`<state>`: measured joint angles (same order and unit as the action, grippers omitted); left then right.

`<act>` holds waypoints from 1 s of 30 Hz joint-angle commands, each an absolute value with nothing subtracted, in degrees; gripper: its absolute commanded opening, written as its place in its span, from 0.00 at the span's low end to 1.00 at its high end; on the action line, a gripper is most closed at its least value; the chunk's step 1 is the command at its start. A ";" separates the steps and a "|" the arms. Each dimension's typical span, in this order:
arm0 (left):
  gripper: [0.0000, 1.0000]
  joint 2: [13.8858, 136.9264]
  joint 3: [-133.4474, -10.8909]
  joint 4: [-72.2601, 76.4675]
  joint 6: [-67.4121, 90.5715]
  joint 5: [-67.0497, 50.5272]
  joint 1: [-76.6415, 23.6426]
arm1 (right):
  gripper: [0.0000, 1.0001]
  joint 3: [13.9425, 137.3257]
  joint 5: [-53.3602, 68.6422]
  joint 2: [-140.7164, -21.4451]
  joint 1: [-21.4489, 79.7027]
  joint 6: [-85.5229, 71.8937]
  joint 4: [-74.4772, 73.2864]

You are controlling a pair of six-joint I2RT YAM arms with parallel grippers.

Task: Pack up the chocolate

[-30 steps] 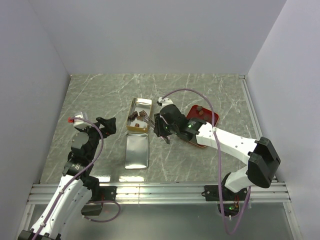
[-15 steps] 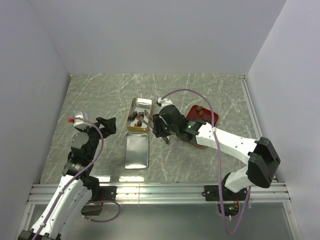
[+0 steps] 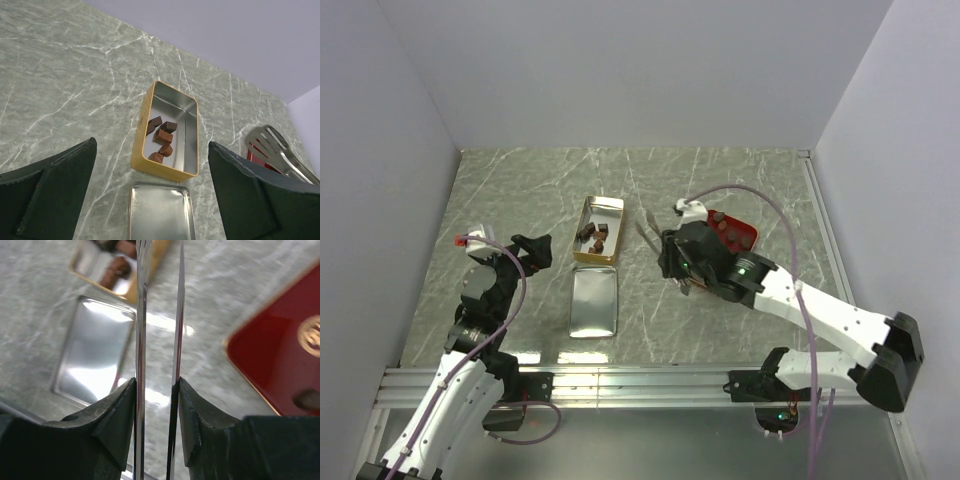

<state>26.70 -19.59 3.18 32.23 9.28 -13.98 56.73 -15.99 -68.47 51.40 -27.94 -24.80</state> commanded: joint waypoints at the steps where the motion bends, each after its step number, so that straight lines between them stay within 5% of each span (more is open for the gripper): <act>1: 1.00 25.93 -19.34 4.66 32.08 8.35 -14.24 | 0.44 52.83 -20.66 -62.34 47.48 -29.97 -27.42; 15: 0.99 25.31 -19.07 4.83 31.90 8.26 -14.24 | 0.45 41.22 -17.40 -52.91 28.41 -28.57 -26.10; 30: 0.99 28.83 -19.25 6.06 31.73 7.56 -14.24 | 0.45 37.09 -14.95 -52.29 20.04 -25.67 -24.97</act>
